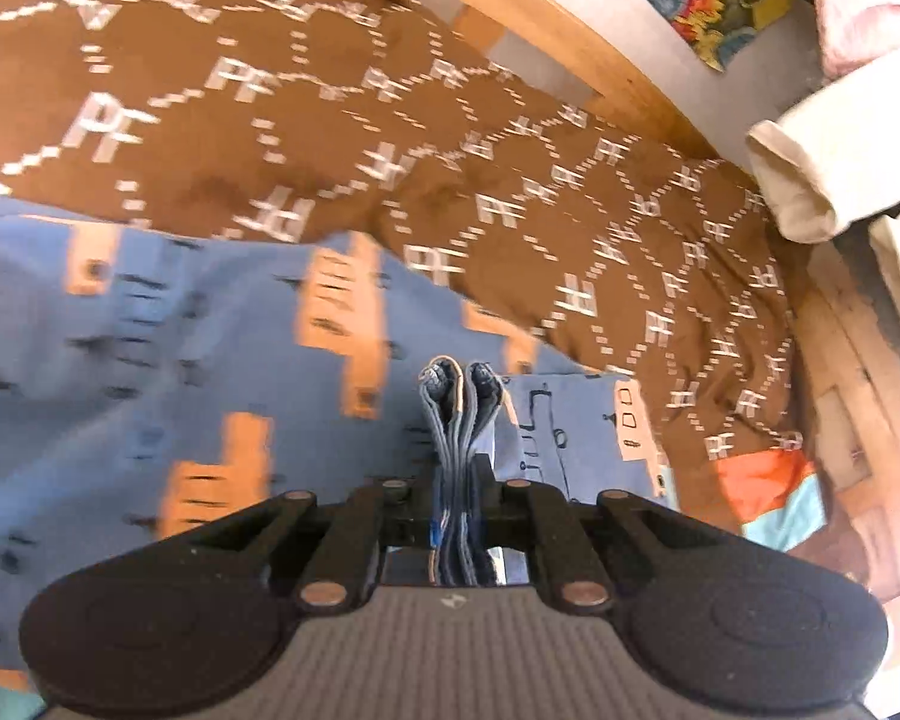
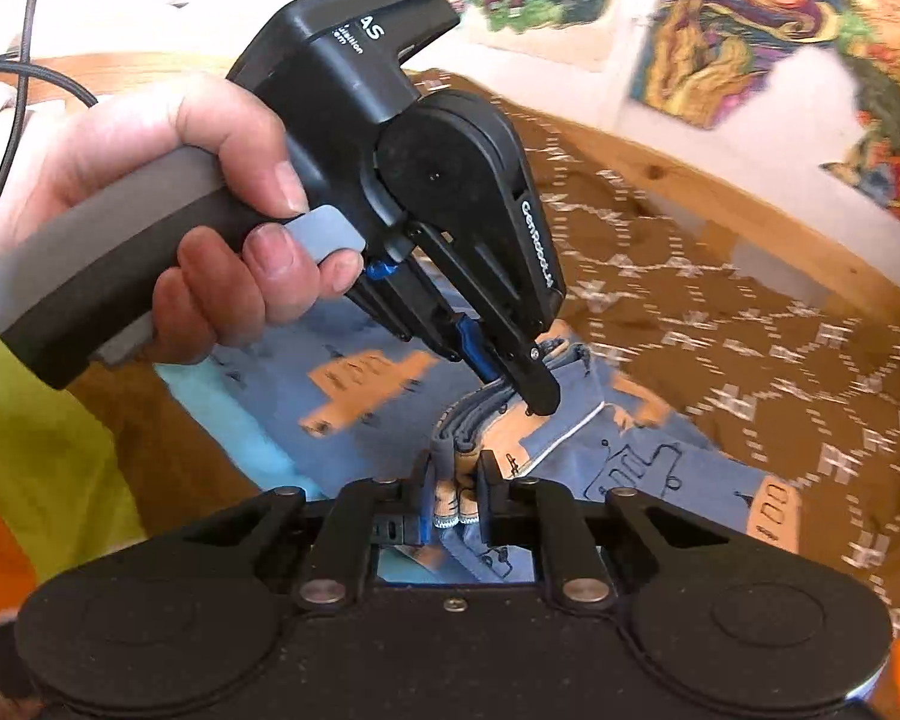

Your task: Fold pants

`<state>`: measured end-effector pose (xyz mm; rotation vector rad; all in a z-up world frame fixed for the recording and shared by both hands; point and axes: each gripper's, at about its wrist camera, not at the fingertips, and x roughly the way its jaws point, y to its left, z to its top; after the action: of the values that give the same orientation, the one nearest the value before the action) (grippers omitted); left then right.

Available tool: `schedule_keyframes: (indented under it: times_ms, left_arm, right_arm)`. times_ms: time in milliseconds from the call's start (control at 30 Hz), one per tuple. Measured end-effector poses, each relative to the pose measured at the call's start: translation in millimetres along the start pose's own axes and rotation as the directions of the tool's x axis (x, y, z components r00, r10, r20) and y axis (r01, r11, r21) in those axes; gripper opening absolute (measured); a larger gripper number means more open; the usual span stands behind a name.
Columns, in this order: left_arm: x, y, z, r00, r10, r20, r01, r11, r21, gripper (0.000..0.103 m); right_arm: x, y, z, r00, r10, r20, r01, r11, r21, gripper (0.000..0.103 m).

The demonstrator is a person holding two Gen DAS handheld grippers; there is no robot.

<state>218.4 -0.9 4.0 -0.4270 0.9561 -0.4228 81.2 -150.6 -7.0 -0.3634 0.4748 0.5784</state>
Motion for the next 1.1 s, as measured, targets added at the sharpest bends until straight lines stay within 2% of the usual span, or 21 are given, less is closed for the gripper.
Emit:
schedule_keyframes:
  times_ms: [167, 233, 333, 367, 400, 433, 467, 500, 600, 633, 667, 767, 833, 900, 1000, 1100]
  left_arm:
    - [-8, 28, -3, 0.999, 0.052, 0.013, -0.052, 0.998, -0.040, 0.010]
    - [-8, 34, -5, 0.997, 0.073, 0.016, -0.072, 0.996, -0.044, 0.013]
    - [-13, 41, -10, 0.991, 0.128, 0.043, -0.124, 0.989, -0.076, 0.039]
    - [-16, 40, -10, 0.990, 0.130, 0.060, -0.126, 0.989, -0.077, 0.052]
    - [-20, 39, -11, 0.988, 0.133, 0.077, -0.128, 0.989, -0.071, 0.066]
    - [-25, 36, -12, 0.984, 0.147, 0.103, -0.142, 0.988, -0.059, 0.070]
    - [-28, 30, -13, 0.978, 0.165, 0.130, -0.161, 0.986, -0.037, 0.074]
    - [-30, 23, -13, 0.969, 0.186, 0.161, -0.188, 0.982, -0.003, 0.075]
    - [-23, -2, -15, 0.937, 0.261, 0.233, -0.286, 0.955, 0.078, 0.083]
    - [-17, -9, -17, 0.922, 0.297, 0.248, -0.328, 0.940, 0.095, 0.083]
    - [-7, -17, -19, 0.900, 0.354, 0.254, -0.393, 0.912, 0.119, 0.083]
    - [23, -21, -20, 0.842, 0.485, 0.238, -0.527, 0.833, 0.168, 0.082]
    - [27, -12, -22, 0.842, 0.480, 0.246, -0.523, 0.839, 0.152, 0.083]
    - [24, -5, -23, 0.844, 0.470, 0.260, -0.513, 0.848, 0.132, 0.082]
    - [19, -1, -23, 0.845, 0.468, 0.260, -0.512, 0.848, 0.136, 0.081]
    - [5, 0, -25, 0.849, 0.461, 0.256, -0.500, 0.859, 0.110, 0.081]
  right_arm:
    - [23, 21, 9, 0.997, 0.071, -0.018, -0.072, 0.997, -0.025, 0.014]
    - [32, 25, 10, 0.995, 0.098, -0.034, -0.099, 0.995, -0.022, 0.015]
    - [35, 24, 10, 0.992, 0.114, -0.055, -0.116, 0.993, -0.027, 0.024]
    - [29, 20, 10, 0.992, 0.113, -0.053, -0.115, 0.993, -0.023, 0.030]
    - [22, 14, 10, 0.993, 0.108, -0.050, -0.109, 0.994, -0.026, 0.042]
    - [13, 5, 9, 0.995, 0.088, -0.043, -0.090, 0.995, -0.036, 0.051]
    - [3, -5, 7, 0.998, 0.055, -0.033, -0.056, 0.997, -0.048, 0.066]
    - [-4, -17, 4, 1.000, 0.003, -0.024, -0.004, 0.998, -0.062, 0.075]
    - [-8, -59, 0, 0.981, -0.192, -0.032, 0.189, 0.979, -0.077, 0.079]
    - [-1, -78, 0, 0.967, -0.251, -0.046, 0.248, 0.967, -0.060, 0.079]
    - [6, -93, 0, 0.957, -0.284, -0.056, 0.282, 0.959, -0.038, 0.081]
    - [38, -132, -3, 0.933, -0.351, -0.085, 0.352, 0.936, -0.001, 0.082]
    - [63, -142, -9, 0.926, -0.361, -0.108, 0.359, 0.933, -0.035, 0.082]
    - [76, -147, -16, 0.921, -0.369, -0.125, 0.365, 0.929, -0.058, 0.091]
    - [74, -152, -23, 0.903, -0.417, -0.102, 0.411, 0.909, -0.075, 0.096]
    - [63, -156, -23, 0.895, -0.434, -0.102, 0.429, 0.901, -0.062, 0.093]
